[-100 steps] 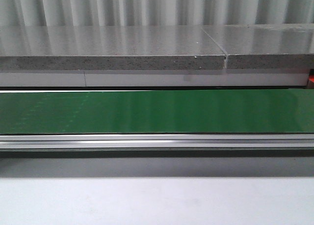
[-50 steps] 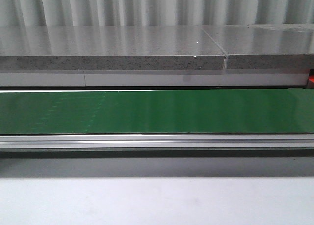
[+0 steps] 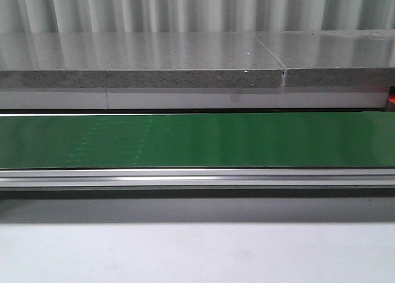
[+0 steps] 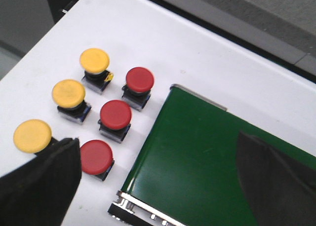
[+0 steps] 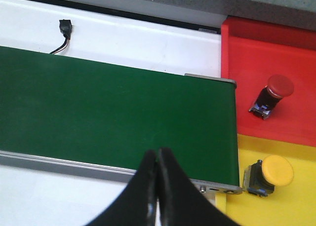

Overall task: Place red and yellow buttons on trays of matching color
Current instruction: 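Move the left gripper toward the remaining buttons on the table, then lower the left gripper onto a red push-button and close it, then set the red button on the belt and open the left gripper, then move the left gripper to a yellow push-button and grasp it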

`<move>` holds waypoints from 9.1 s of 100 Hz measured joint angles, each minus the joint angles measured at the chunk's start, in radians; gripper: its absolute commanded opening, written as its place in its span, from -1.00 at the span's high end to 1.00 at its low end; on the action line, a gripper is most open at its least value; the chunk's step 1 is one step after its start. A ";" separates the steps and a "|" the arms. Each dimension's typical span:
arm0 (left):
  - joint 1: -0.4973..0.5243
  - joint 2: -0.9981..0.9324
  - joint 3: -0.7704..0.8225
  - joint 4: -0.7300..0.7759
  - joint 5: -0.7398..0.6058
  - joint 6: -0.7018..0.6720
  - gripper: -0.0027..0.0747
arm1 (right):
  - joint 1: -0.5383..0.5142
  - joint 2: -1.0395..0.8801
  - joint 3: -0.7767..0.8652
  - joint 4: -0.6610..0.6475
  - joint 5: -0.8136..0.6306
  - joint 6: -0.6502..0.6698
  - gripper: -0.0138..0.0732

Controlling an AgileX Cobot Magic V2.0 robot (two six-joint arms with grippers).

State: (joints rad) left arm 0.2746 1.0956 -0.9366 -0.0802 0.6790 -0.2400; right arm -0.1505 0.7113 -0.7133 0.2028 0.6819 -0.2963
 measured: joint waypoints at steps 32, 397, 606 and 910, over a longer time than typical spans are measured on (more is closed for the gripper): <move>0.073 0.163 -0.002 -0.014 0.039 -0.002 -0.62 | 0.000 0.000 0.000 0.000 0.000 0.000 0.84; -0.130 0.356 -0.197 -0.038 0.160 0.267 0.98 | 0.000 0.000 0.000 0.000 0.000 0.000 0.84; 0.287 0.298 -0.058 -0.052 0.029 0.131 -0.59 | 0.000 0.000 0.000 0.000 0.000 0.000 0.84; -0.107 0.450 -0.348 -0.084 0.277 0.336 0.98 | 0.000 0.000 0.000 0.000 0.000 0.000 0.84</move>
State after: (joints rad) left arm 0.1678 1.5452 -1.2846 -0.1644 0.9565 0.0963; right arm -0.1505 0.7113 -0.7133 0.2028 0.6819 -0.2963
